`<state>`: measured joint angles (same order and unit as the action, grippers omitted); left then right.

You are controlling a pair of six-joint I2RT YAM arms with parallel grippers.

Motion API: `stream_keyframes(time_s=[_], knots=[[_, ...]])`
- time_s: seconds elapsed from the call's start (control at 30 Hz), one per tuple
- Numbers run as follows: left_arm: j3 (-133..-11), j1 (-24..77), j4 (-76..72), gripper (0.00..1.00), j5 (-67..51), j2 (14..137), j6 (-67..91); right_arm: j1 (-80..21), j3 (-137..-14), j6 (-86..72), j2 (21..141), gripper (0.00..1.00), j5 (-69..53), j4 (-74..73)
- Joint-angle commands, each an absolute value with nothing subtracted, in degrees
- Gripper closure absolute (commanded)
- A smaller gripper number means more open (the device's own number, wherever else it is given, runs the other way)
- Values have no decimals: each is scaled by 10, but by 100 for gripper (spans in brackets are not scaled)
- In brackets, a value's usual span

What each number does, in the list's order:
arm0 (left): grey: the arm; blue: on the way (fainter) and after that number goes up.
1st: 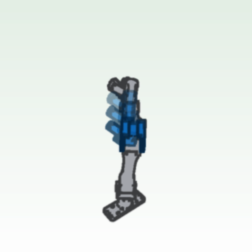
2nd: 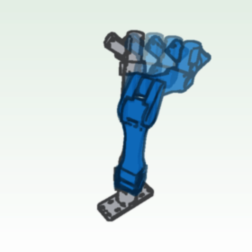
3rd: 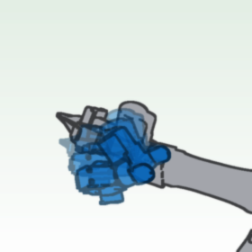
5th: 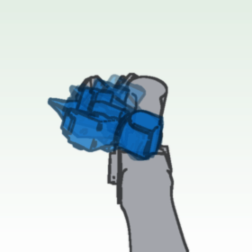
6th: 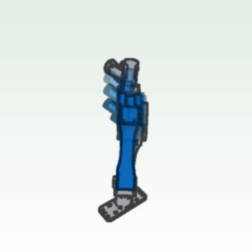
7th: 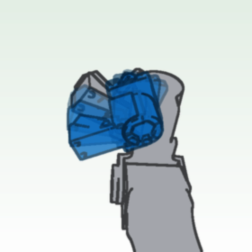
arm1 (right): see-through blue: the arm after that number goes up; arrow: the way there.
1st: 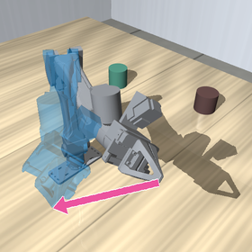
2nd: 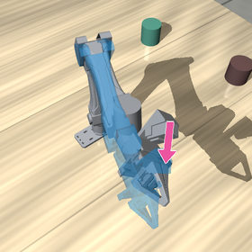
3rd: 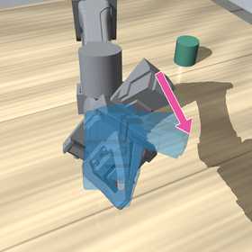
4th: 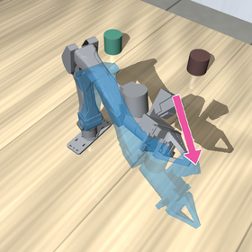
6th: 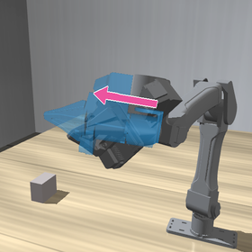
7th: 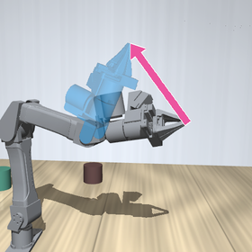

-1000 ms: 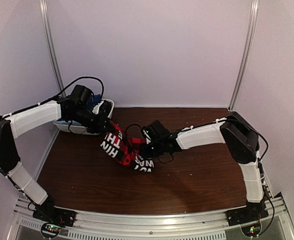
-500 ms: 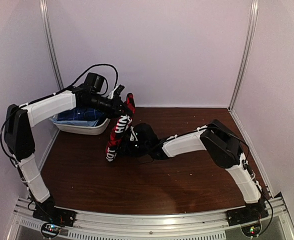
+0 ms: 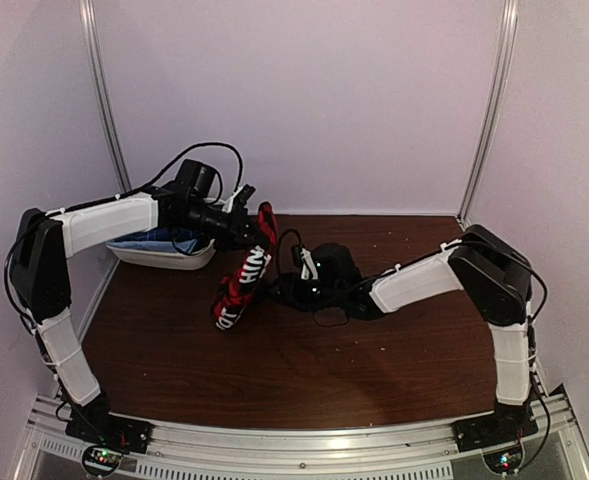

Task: Fold and stack the long sleeve shirts
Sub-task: Turn over the square folded shirt at the center of the board.

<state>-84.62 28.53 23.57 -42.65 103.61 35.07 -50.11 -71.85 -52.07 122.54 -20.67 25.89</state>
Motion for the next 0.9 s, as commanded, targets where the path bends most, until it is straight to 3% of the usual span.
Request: stream_keyframes(time_s=[0.0, 0.23, 0.4, 0.5, 0.6, 0.87], knots=[[-850, 304, 202, 100, -429, 1045, 355, -474, -651, -483, 1125, 56, -187, 238], [-919, 396, 202, 100, -319, 1127, 386, -393, -491, -457, 935, 47, -146, 145], [-1104, 502, 244, 67, -238, 1292, 413, -324, -410, -432, 829, 33, -128, 73], [-1153, 518, 257, 50, -206, 1314, 416, -318, -400, -413, 801, 24, -123, 38], [-1129, 506, 269, 43, -167, 1280, 405, -321, -396, -406, 798, 18, -128, 33], [-866, 407, 224, 43, -126, 1097, 386, -348, -445, -386, 867, 16, -132, 35]])
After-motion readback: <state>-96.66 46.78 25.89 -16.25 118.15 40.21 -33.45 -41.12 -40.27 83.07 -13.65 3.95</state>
